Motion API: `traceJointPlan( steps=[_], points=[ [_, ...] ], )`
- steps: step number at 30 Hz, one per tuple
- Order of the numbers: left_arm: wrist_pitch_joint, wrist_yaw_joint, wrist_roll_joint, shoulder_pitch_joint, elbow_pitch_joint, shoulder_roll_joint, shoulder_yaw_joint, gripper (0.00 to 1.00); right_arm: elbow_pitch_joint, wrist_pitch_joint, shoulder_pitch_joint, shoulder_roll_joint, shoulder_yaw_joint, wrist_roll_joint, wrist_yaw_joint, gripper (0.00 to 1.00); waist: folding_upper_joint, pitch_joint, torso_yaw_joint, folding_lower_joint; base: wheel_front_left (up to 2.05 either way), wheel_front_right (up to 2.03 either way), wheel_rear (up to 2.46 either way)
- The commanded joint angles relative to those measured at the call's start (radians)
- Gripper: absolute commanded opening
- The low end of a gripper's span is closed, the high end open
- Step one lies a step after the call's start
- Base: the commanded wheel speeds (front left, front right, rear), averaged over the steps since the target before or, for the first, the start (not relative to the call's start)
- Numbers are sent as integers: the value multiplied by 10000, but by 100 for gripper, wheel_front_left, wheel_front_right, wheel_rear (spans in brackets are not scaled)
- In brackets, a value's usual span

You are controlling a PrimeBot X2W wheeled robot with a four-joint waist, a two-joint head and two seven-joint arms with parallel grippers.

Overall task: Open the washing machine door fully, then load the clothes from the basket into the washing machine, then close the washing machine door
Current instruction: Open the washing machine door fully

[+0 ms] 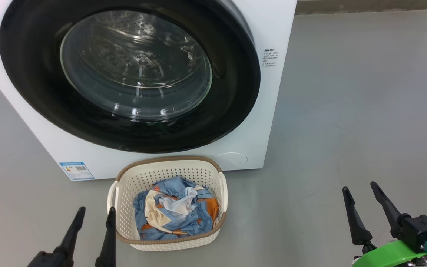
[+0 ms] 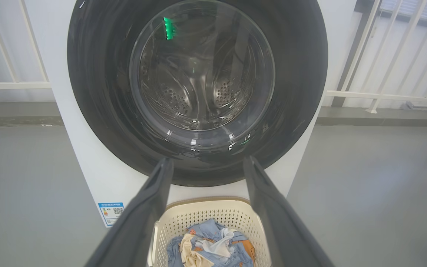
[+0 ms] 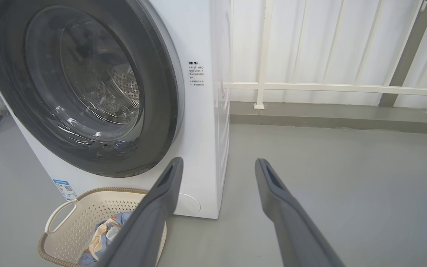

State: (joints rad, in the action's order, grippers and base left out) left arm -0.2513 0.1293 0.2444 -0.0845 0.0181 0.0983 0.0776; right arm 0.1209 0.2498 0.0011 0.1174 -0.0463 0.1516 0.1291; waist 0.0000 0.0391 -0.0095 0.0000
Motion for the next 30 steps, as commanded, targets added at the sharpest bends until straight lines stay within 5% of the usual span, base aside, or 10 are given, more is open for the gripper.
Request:
traceJointPlan(
  steps=[1, 4, 7, 8, 9, 10, 16, 23, 30],
  points=[
    [-105, 14, 50, 210, -190, 104, -362, 100, -238, 120, -143, 46, 192, -153, 16, 100, 0, -2, 0, 0, 0, 0, 0],
    [-105, 14, 64, 186, -186, 108, -369, 100, -241, 120, -137, 32, 173, -153, 16, 99, 0, -29, -10, 0, 0, 0, 0],
    [-105, 14, 77, 163, -186, 107, -366, 100, -230, 120, -128, 24, 130, -159, 16, 63, 0, -41, -16, 0, 0, 0, 0],
    [-105, 14, 83, 159, -186, 107, -366, 100, -226, 120, -127, 23, 115, -169, 16, 42, 0, -44, -19, 0, 0, 0, 0],
    [-105, 14, 89, 156, -186, 106, -368, 100, -226, 120, -127, 27, 103, -193, 16, 4, 0, -47, -22, 0, 0, 0, 0],
    [-105, 14, 95, 153, -184, 106, -371, 100, -229, 120, -126, 27, 101, -209, 16, 0, 0, -51, -24, 0, 0, 0, 0],
    [-105, 14, 113, 129, -184, 105, -400, 100, -363, 120, -189, -206, -338, 437, 16, 0, 0, -55, -62, 0, 0, 0, 0],
    [-105, 14, 138, 55, -202, 164, -427, 100, -319, 120, -323, -524, -1671, 3363, 16, 0, 0, 0, -143, 0, 0, 0, 0],
    [-105, 14, 196, 9, -229, 277, -454, 100, -21, 120, -504, -449, -2441, 7525, 16, 0, 0, 117, -236, 0, 0, 0, 0]
  ],
)
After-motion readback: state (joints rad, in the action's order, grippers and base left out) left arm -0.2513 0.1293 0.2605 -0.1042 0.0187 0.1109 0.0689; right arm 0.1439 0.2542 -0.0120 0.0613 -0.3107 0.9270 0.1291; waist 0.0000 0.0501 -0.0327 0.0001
